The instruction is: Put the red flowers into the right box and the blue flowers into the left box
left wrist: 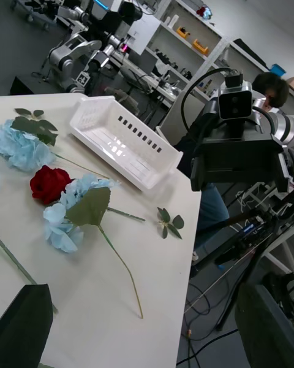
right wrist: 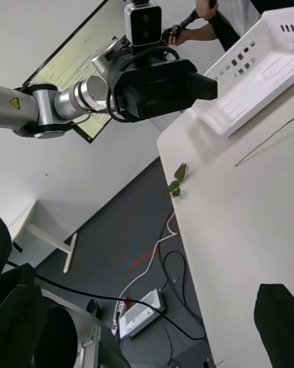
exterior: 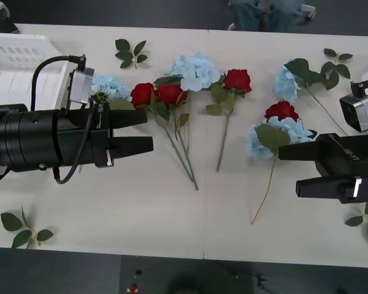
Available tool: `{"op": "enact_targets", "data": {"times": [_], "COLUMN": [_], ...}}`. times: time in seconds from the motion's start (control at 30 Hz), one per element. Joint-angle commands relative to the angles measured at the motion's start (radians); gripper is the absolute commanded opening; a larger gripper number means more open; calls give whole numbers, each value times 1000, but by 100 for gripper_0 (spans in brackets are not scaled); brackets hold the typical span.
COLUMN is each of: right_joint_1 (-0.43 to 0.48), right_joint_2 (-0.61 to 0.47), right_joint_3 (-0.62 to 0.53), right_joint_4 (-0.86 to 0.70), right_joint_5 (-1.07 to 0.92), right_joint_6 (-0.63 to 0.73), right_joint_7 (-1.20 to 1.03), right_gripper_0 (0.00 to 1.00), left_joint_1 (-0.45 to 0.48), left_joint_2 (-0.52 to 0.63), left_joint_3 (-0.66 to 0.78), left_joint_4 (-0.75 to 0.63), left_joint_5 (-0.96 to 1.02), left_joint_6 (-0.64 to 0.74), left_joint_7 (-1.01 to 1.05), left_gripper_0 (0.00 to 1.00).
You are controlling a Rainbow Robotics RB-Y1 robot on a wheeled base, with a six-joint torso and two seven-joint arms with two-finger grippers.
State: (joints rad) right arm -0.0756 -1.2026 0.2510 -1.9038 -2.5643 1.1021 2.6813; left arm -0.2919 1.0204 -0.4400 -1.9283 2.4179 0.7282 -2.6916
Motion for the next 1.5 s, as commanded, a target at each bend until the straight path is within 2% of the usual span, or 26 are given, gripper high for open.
{"op": "enact_targets", "data": {"times": [0.03, 0.17, 0.3, 0.33, 0.43, 0.63, 0.87, 1.03, 1.23, 1.33, 1.5], "right_joint_1": [-20, -26, -26, -29, -38, -69, -178, -305, -448, -517, -612], "right_joint_2": [-92, -163, -206, -207, -213, -209, -163, -87, -3, 35, 89], "right_joint_3": [5, 5, 5, 5, 5, 5, 14, 44, 106, 165, 243], "right_joint_4": [-11, -21, -50, -57, -72, -67, 6, 106, 236, 325, 453], "right_joint_5": [-1, -8, 9, 27, 102, 286, 598, 800, 1036, 1142, 1259], "right_joint_6": [-36, -93, -206, -235, -304, -387, -321, -205, -128, -134, -163], "right_joint_7": [24, 24, 24, 24, 24, -336, -707, -896, -982, -985, -983], "right_gripper_0": [100, 100, 100, 100, 100, 100, 100, 100, 100, 100, 100], "left_joint_1": [-10, -10, -10, 39, 53, 36, -32, -102, -176, -225, -251], "left_joint_2": [37, 37, 37, -2, -23, -16, 56, 72, 63, 38, -23], "left_joint_3": [24, 24, 24, -16, -5, 35, 67, 67, 66, 66, 67], "left_joint_4": [-6, -6, -6, 25, 42, 58, 200, 347, 482, 549, 608], "left_joint_5": [7, 7, 7, 6, 10, 6, -8, -163, -395, -563, -766], "left_joint_6": [-3, -3, -3, -4, 2, 3, 23, 23, 54, 103, 126], "left_joint_7": [-14, -14, -14, -14, -14, -14, -14, -14, -14, 121, 269], "left_gripper_0": [87, 87, 87, 87, 86, 87, 87, 89, 90, 89, 89]}}
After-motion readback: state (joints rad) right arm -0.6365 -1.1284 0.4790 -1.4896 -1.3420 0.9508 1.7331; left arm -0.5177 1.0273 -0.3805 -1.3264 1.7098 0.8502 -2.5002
